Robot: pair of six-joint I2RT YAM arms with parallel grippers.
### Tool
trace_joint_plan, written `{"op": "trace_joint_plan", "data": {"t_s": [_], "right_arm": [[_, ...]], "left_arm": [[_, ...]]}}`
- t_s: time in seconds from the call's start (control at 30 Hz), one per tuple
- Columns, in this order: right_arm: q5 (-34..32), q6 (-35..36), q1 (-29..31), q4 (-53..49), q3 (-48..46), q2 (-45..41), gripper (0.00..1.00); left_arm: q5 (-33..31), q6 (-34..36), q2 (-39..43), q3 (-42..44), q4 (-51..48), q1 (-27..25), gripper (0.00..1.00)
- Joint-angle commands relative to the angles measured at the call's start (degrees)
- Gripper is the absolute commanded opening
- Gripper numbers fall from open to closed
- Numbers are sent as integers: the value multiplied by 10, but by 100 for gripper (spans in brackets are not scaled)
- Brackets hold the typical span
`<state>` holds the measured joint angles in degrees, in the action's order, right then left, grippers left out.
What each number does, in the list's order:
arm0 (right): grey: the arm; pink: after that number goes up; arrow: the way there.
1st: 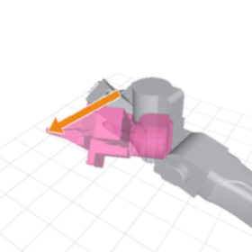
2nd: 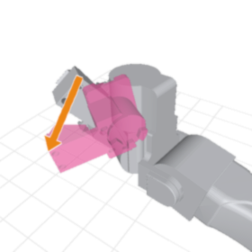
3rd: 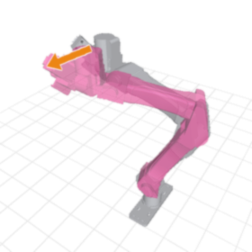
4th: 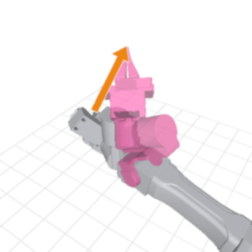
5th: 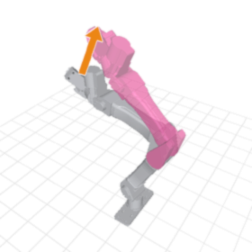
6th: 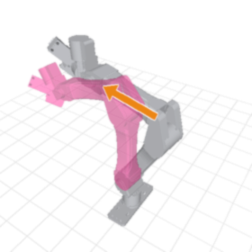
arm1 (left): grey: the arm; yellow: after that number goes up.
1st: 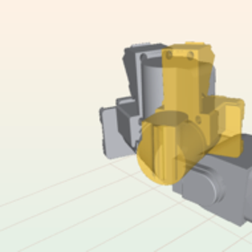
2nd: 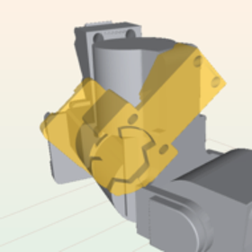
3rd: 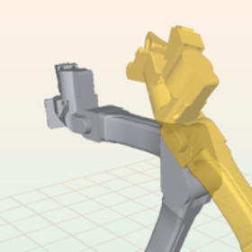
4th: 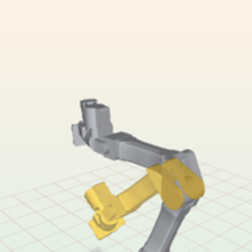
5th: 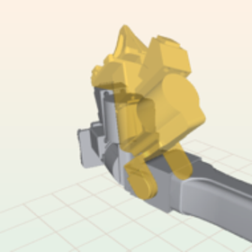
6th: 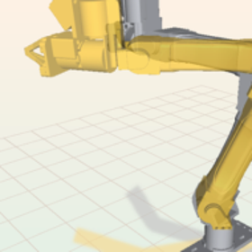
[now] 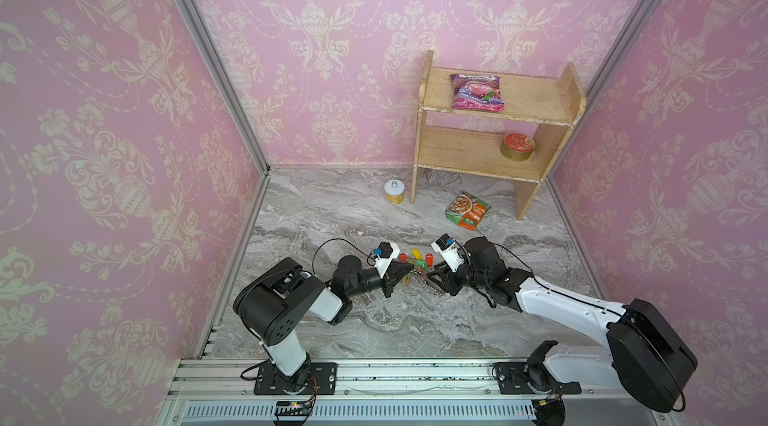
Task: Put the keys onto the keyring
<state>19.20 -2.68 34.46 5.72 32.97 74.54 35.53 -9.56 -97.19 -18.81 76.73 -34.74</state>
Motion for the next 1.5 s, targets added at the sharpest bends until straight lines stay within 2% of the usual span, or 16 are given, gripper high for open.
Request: {"op": "trace_joint_plan", "data": {"t_s": [0.0,0.07,0.13,0.37,0.5,0.8,0.87,1.1,1.23,1.3,1.37,1.4,1.47], "right_arm": [[54,16,-3,1,23,26,55],[66,11,4,14,14,27,62],[56,20,16,13,13,27,64],[24,47,41,20,47,74,64],[19,61,45,23,59,99,60],[46,69,44,20,64,112,33],[47,68,45,16,65,111,23],[48,54,44,-6,61,97,8],[24,37,44,-14,50,81,5],[6,28,44,-12,43,72,7],[-1,17,42,-10,41,72,34],[6,14,42,-11,44,78,41],[18,13,41,-14,52,90,45]], "left_arm": [[10,6,0,1,28,-4,0],[7,9,0,2,28,-4,0],[8,8,-1,1,28,-3,0],[11,4,-2,-1,28,-4,0],[9,2,0,0,28,-4,0],[7,4,1,1,28,-4,0],[7,4,1,2,28,-4,0],[5,4,4,4,28,-4,0],[6,4,4,5,28,-4,0],[6,2,4,5,27,-4,0],[7,2,4,4,28,-3,0],[9,2,5,3,28,-4,0],[10,0,3,3,28,-4,0]]}}
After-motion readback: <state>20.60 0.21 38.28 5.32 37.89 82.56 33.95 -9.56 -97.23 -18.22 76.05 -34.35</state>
